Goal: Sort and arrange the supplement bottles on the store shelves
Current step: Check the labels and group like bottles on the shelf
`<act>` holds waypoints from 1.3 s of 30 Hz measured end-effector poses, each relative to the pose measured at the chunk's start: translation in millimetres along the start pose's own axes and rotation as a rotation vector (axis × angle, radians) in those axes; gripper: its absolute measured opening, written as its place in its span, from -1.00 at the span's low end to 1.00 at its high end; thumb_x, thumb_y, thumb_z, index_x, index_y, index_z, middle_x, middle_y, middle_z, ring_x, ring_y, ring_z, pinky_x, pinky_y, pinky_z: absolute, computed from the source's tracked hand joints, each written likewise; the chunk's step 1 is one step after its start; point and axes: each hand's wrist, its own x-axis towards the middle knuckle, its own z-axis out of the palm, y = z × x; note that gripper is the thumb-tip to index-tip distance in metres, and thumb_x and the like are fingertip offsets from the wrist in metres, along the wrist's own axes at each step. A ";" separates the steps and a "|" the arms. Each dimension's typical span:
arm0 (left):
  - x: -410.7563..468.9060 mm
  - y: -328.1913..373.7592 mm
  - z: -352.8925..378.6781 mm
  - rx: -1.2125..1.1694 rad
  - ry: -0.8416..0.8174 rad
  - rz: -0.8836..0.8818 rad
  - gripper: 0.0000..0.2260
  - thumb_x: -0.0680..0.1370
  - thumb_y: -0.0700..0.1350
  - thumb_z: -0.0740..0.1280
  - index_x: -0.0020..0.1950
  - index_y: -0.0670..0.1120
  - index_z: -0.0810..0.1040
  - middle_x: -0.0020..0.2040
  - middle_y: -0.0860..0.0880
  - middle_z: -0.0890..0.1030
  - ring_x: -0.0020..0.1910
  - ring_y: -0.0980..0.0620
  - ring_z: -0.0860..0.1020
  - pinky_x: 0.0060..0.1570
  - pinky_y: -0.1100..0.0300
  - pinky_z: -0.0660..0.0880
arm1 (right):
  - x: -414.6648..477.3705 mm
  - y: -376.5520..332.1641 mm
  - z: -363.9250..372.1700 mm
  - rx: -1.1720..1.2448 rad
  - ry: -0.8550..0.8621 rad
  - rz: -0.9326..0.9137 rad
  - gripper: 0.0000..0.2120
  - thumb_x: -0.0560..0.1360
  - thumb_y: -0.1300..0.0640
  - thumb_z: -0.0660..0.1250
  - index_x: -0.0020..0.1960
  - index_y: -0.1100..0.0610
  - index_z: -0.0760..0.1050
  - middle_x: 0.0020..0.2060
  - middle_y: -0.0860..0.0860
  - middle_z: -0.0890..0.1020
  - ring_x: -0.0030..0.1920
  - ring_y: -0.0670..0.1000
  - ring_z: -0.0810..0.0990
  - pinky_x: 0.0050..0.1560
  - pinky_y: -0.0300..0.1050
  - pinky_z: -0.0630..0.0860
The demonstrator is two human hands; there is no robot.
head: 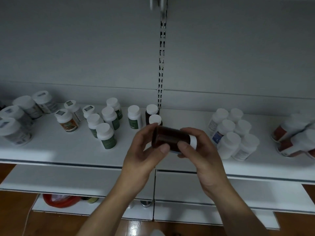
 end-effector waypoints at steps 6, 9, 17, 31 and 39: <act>3.2 2.7 -12.2 0.030 -0.133 0.075 -0.47 0.43 -0.12 0.43 0.39 -0.07 0.43 0.31 -0.05 0.54 0.35 -0.05 0.47 0.21 0.10 0.51 | 0.3 -0.8 -2.8 -0.061 -0.058 0.044 -0.55 0.28 -0.19 0.39 0.12 -0.05 0.53 0.01 -0.11 0.67 0.03 -0.06 0.65 -0.07 -0.17 0.60; 4.9 3.1 -7.5 -0.022 -0.062 -0.001 -0.56 0.37 -0.07 0.49 0.23 -0.03 0.55 0.13 -0.01 0.65 0.17 0.06 0.60 0.02 0.27 0.55 | -1.9 -0.6 -5.0 -0.057 -0.083 0.003 -0.52 0.30 -0.09 0.42 0.20 -0.07 0.49 0.10 -0.12 0.64 0.14 -0.07 0.60 0.05 -0.16 0.58; 4.8 0.5 -9.1 0.064 -0.183 0.043 -0.47 0.44 -0.06 0.42 0.39 -0.03 0.40 0.32 0.04 0.51 0.33 -0.03 0.48 0.18 0.08 0.55 | 2.4 -1.2 -1.9 -0.078 0.024 0.059 -0.77 0.41 -0.13 0.34 0.03 -0.12 0.59 -0.08 -0.12 0.63 -0.12 -0.07 0.65 -0.25 -0.20 0.58; 9.6 3.6 -7.0 0.008 -0.109 0.020 -0.61 0.39 -0.06 0.45 0.22 0.04 0.56 0.18 -0.02 0.62 0.20 -0.05 0.58 0.10 0.11 0.57 | 1.7 -0.4 -3.6 -0.051 -0.013 0.061 -0.48 0.30 -0.25 0.34 0.21 -0.08 0.49 0.00 -0.15 0.66 -0.01 -0.06 0.66 -0.15 -0.15 0.61; 9.2 6.8 -4.8 0.032 -0.111 0.015 -0.55 0.41 0.02 0.42 0.30 0.09 0.51 0.22 0.08 0.60 0.23 0.07 0.56 0.13 0.19 0.55 | 3.0 -3.3 -2.9 0.010 0.013 0.050 -0.64 0.28 -0.22 0.39 0.05 -0.21 0.57 0.01 -0.09 0.67 -0.01 0.02 0.67 -0.18 -0.17 0.59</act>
